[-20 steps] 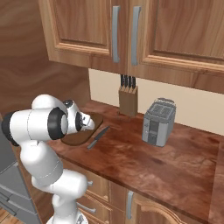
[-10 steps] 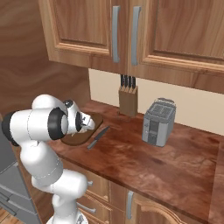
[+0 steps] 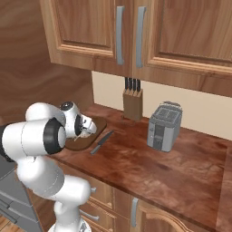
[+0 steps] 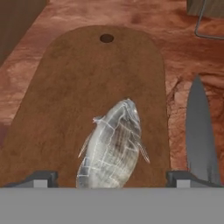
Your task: Retrieve the fish from the fridge and place it on the cutting board.
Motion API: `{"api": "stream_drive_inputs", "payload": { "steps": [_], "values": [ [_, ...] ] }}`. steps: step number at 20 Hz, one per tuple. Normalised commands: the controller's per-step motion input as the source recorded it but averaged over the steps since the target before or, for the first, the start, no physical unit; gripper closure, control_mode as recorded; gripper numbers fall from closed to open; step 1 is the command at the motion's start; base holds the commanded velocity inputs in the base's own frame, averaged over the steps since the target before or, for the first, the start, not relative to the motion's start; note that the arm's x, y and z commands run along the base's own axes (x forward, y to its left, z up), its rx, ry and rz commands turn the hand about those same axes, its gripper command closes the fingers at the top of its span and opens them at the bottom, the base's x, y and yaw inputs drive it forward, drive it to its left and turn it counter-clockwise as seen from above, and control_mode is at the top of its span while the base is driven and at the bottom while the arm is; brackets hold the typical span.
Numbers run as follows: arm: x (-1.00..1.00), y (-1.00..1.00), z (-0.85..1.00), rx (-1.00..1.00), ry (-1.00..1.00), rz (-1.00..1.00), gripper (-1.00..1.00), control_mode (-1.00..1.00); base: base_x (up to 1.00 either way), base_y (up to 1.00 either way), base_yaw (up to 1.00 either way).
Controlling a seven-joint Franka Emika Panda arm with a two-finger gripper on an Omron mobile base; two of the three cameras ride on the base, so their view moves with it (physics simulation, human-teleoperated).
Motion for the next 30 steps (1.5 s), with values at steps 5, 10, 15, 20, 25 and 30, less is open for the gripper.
{"api": "stream_drive_inputs", "payload": {
  "steps": [5,10,15,20,25,30],
  "values": [
    [-0.52,0.0,0.53,0.08,0.0,-0.03,-1.0,-1.0,0.0,0.0,0.0],
    [-0.76,-0.02,0.71,0.08,0.03,0.0,-1.0,-1.0,0.0,0.0,0.0],
    [-0.94,0.0,0.69,0.01,0.16,0.0,-1.0,-1.0,0.0,0.0,0.0],
    [-1.0,-0.11,0.78,0.0,0.19,0.02,-1.0,-1.0,0.0,0.0,0.0],
    [-0.96,-0.3,0.15,-0.03,0.06,0.07,-1.0,-1.0,0.0,0.0,0.0],
    [-0.46,-0.82,-0.19,-0.02,-0.15,0.25,-1.0,-1.0,0.0,0.0,0.0]
  ]
}}
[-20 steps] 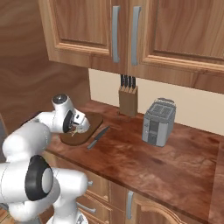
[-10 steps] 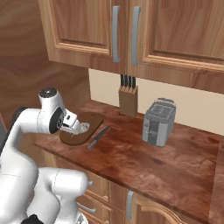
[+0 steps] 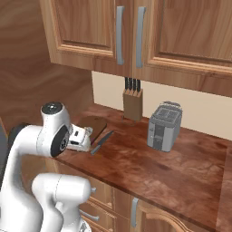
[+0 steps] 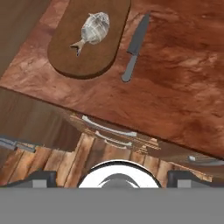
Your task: Retrieve the fish from the fridge and place it on the cutting board.
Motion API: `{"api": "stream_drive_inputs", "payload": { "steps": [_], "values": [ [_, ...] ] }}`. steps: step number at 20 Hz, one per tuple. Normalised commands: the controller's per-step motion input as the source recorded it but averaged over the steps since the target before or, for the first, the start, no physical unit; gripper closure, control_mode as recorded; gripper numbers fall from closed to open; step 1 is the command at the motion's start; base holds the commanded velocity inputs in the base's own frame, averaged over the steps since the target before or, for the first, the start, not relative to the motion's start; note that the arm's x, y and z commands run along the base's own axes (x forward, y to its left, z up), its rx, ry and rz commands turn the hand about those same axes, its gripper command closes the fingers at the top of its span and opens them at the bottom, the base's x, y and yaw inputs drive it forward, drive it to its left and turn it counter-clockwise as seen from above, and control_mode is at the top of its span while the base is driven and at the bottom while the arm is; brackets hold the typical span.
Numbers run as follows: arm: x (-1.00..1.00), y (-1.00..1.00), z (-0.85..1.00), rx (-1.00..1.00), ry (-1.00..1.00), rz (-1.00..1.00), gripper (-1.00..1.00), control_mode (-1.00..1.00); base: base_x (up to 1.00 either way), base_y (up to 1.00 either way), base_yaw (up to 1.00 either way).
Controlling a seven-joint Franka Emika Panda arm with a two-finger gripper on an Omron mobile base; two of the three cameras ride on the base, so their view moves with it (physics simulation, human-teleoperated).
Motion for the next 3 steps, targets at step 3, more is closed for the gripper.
{"api": "stream_drive_inputs", "payload": {
  "steps": [3],
  "values": [
    [0.0,-0.6,-0.08,-0.01,-0.15,0.21,-1.0,-1.0,0.0,0.0,0.0]
  ]
}}
